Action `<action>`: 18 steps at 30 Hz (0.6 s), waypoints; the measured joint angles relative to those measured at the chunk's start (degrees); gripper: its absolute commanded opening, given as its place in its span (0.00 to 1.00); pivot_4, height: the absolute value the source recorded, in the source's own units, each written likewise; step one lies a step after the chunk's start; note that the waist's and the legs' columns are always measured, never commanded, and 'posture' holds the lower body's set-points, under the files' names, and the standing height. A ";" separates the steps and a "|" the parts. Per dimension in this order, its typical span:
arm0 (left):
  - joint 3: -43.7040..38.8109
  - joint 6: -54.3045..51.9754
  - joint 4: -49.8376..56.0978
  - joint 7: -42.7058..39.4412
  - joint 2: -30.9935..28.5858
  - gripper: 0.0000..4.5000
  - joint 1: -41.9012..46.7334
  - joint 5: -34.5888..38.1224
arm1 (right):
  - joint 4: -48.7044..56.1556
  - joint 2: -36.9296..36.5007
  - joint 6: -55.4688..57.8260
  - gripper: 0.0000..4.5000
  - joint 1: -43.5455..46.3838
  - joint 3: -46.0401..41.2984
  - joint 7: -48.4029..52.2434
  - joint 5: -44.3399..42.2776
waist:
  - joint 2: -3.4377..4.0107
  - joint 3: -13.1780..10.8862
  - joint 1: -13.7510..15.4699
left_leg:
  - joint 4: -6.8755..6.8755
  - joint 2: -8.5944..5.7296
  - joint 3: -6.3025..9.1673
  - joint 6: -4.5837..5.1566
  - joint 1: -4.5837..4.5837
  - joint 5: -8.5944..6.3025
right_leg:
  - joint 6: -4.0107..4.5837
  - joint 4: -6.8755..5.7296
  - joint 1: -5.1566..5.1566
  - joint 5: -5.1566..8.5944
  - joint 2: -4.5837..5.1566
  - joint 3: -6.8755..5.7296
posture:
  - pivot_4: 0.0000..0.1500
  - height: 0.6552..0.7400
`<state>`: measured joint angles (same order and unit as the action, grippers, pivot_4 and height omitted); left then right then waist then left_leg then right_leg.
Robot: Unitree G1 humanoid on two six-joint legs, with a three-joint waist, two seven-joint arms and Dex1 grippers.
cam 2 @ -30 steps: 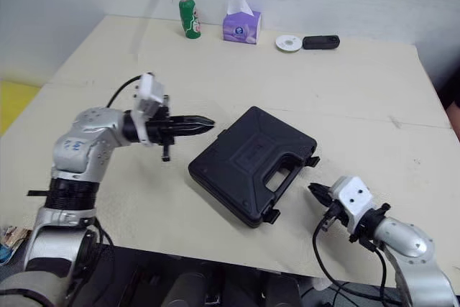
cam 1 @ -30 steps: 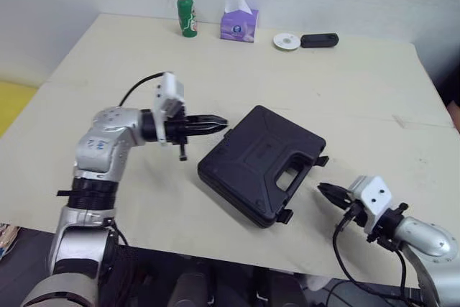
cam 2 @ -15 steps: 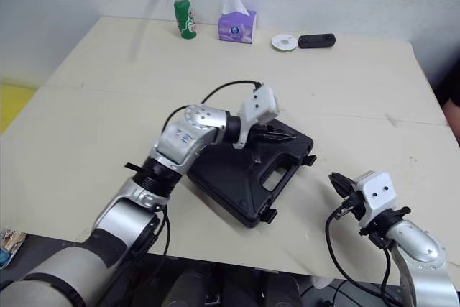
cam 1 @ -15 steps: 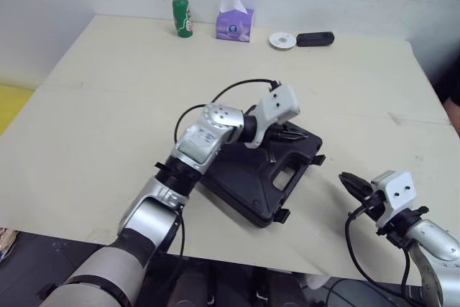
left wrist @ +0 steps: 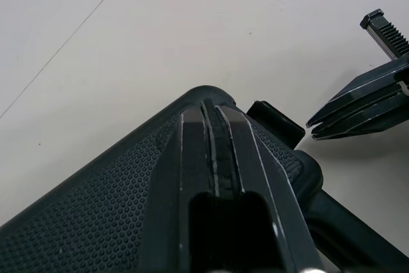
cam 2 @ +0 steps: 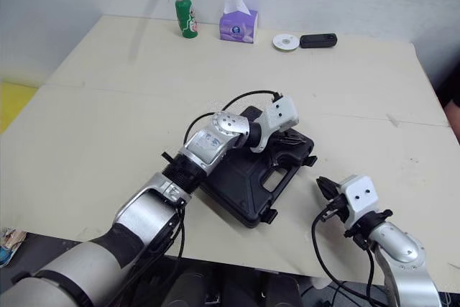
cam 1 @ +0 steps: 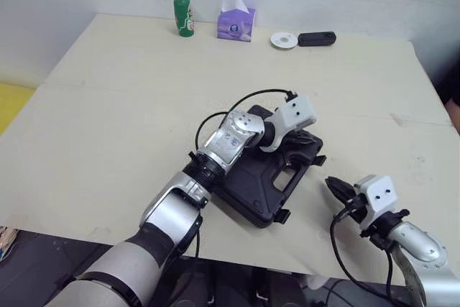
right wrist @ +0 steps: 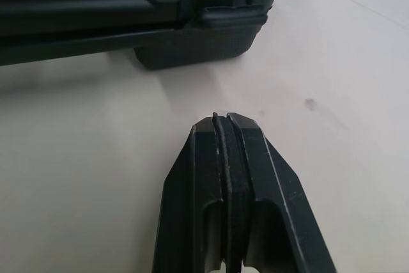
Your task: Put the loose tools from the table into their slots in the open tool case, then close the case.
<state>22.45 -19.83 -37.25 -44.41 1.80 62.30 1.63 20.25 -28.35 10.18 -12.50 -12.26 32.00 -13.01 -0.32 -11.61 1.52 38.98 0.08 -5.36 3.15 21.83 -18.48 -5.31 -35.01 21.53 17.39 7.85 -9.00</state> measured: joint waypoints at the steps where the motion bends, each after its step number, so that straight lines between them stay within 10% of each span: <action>1: 0.07 0.21 -0.05 -0.25 0.03 0.01 -0.30 -0.11 | 0.00 0.07 0.01 0.00 0.14 0.16 -0.24 0.07 | -0.01 0.03 0.01 | 0.00 0.00 0.00 0.00 -0.02 0.00 | 0.00 0.02 -0.01 0.00 0.01 0.00 | 1.00 1.00; 18: -0.57 4.85 -6.47 -0.16 1.49 0.01 -1.48 -1.72 | -2.48 1.61 0.32 0.00 7.67 4.46 -2.83 1.78 | -0.21 1.73 -0.18 | -0.03 0.08 0.05 0.08 -0.79 -0.58 | -0.01 0.58 -0.84 0.00 0.18 -0.02 | 1.00 1.00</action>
<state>21.88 -14.98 -43.71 -44.58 3.29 60.82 -0.08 17.77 -26.74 10.50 -4.83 -7.80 29.18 -11.23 -0.53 -9.88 1.34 38.96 0.16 -5.30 3.24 21.04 -19.06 -5.32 -34.43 20.69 17.39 8.03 -9.02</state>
